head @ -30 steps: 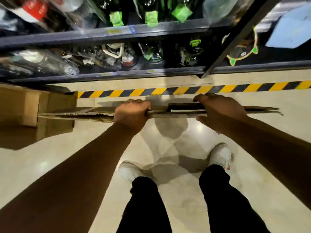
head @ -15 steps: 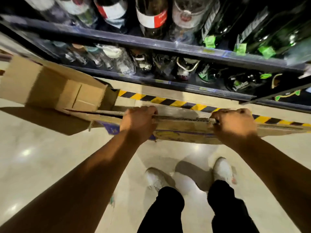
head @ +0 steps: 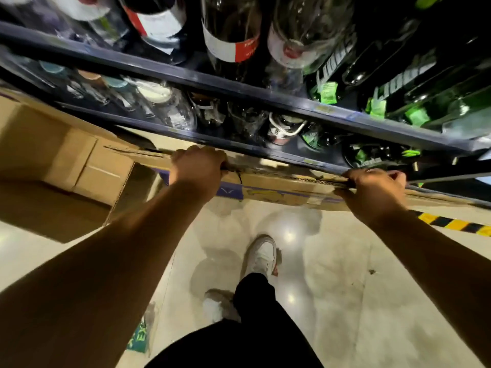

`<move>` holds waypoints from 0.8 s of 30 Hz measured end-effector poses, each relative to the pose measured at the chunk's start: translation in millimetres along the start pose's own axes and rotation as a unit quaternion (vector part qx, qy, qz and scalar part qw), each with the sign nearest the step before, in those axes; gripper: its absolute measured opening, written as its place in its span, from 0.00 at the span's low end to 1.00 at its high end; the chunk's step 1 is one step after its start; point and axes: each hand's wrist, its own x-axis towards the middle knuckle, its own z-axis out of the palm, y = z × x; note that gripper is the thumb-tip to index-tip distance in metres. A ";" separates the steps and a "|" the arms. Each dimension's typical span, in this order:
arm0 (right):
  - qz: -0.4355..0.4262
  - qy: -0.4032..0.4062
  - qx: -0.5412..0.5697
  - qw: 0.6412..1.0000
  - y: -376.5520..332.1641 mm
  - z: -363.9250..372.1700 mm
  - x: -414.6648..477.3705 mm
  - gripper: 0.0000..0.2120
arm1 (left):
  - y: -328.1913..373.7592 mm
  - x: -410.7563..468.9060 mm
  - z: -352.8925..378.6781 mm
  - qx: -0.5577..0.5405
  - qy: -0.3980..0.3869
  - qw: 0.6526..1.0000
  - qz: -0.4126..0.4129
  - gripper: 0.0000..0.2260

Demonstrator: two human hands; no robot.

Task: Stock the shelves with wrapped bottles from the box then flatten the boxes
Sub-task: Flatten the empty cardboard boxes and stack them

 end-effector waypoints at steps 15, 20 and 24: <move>0.101 -0.023 0.092 0.990 5.8 35.4 72.4 0.12 | 16.4 86.0 27.0 -0.087 0.056 0.994 0.037 0.14; 0.100 0.065 0.072 0.990 -1.9 40.8 90.1 0.21 | 4.8 94.7 37.5 -0.105 0.118 0.987 0.009 0.24; 0.118 0.086 0.086 0.986 -21.0 38.3 85.7 0.34 | -7.2 88.4 36.1 -0.134 0.106 0.985 -0.027 0.34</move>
